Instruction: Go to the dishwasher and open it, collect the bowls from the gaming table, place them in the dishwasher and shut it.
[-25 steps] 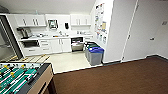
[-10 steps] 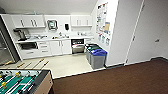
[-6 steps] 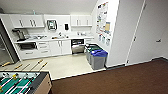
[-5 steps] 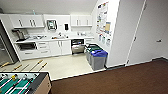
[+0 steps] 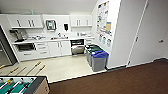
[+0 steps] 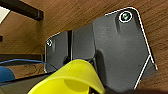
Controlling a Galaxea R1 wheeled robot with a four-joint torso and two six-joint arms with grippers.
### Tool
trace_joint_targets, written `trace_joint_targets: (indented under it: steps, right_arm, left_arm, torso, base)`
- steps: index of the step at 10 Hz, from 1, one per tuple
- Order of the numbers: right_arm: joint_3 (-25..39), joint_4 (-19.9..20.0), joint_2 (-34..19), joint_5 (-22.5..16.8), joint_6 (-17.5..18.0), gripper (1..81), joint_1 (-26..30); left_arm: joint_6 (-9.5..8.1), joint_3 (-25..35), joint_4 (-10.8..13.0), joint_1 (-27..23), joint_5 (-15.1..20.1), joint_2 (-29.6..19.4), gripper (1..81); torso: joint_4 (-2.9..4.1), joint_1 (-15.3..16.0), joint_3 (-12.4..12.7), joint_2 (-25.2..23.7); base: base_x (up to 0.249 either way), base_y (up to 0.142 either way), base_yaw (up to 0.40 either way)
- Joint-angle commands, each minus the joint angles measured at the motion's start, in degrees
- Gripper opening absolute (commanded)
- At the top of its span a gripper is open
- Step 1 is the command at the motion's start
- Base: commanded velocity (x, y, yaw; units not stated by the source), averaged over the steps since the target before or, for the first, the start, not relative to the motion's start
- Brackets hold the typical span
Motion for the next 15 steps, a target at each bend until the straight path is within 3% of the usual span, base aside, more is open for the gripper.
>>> trace_joint_targets:
  steps: [1,11,15]
  right_arm:
    - [0.4,-0.6,-0.9,-1.7,-0.2,1.0,2.2]
    - [0.3,-0.6,-0.7,-1.7,-0.1,1.0,2.1]
    - [0.3,-0.6,-0.7,-1.7,-0.1,1.0,2.1]
  left_arm:
    - [0.07,0.3,0.2,-2.0,1.5,-1.3,1.0]
    - [0.07,0.3,0.2,-1.9,1.4,-1.4,1.0]
    - [0.07,0.3,0.1,-1.9,1.3,-1.4,1.0]
  torso:
    - [0.00,0.1,0.0,0.0]
    - [0.00,0.1,0.0,0.0]
    - [0.00,0.1,0.0,0.0]
  base:
    - [0.128,0.079,0.000]
    - [0.129,0.077,0.000]
    - [0.160,0.000,0.000]
